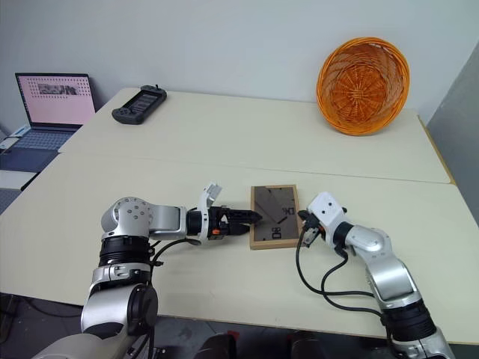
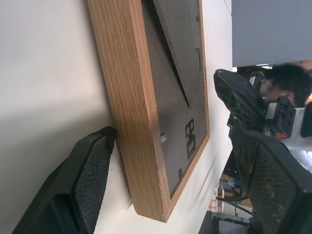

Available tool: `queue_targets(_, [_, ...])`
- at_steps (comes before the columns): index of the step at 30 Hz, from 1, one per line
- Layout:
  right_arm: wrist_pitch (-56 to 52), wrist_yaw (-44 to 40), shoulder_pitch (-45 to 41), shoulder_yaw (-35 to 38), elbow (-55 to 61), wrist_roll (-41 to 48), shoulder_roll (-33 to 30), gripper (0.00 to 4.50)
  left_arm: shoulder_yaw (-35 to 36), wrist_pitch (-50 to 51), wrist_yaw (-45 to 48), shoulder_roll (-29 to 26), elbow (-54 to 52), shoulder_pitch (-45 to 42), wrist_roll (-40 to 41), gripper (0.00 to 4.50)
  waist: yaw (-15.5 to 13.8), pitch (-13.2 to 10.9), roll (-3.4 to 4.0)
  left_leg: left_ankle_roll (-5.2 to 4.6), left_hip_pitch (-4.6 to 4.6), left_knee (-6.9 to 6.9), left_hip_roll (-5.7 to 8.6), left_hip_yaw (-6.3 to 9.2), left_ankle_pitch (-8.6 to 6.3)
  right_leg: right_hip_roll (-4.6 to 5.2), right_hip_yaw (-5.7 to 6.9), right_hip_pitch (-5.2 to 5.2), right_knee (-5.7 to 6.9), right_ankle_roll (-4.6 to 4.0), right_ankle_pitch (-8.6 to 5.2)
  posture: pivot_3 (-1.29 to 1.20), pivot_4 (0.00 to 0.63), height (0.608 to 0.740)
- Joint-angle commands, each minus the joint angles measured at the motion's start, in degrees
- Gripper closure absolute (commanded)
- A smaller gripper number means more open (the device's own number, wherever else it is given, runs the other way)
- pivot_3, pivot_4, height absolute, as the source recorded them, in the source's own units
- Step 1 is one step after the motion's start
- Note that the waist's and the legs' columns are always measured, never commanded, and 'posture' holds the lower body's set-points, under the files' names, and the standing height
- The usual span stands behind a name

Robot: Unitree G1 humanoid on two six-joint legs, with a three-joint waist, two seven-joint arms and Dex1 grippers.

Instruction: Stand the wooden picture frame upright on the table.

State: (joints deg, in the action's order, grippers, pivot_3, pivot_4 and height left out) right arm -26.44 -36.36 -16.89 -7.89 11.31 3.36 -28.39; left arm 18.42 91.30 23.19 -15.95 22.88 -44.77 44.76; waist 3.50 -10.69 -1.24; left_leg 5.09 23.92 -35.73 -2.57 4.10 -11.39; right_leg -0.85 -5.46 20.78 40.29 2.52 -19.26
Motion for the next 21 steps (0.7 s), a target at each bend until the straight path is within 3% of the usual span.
queue_targets(1, [3.05, -0.47, 0.83, 0.36, -0.21, -0.54, -1.00, 4.50, 0.19, -0.46, -0.16, -0.35, 1.22, -0.74, -1.71, 0.50, 0.00, 0.00, 0.00, 0.00, 0.00, 0.01, 0.00, 0.01, 0.00, 0.00, 0.00, 0.00, 0.00, 0.00, 0.00, 0.00, 0.150, 0.740])
queue_targets(9, [5.07, 0.45, 2.46, -1.81, -1.98, -1.39, 0.19, 4.50, -0.02, -1.66, 0.15, -0.28, 2.60, -1.56, -2.20, 0.50, -0.03, 0.00, 0.00, 0.00, 0.00, 0.01, 0.00, 0.00, 0.00, 0.00, 0.00, 0.00, 0.00, 0.01, 0.00, 0.00, 0.150, 0.740])
queue_targets(21, [1.38, 2.89, -1.50, -3.41, -1.06, -1.60, 6.92, 4.50, -0.51, -0.95, 1.16, -0.30, 2.06, -1.21, -2.82, 0.50, 0.02, 0.00, 0.00, 0.01, -0.01, 0.02, -0.02, 0.01, 0.01, -0.01, 0.00, 0.01, 0.00, 0.01, 0.00, 0.00, 0.150, 0.740])
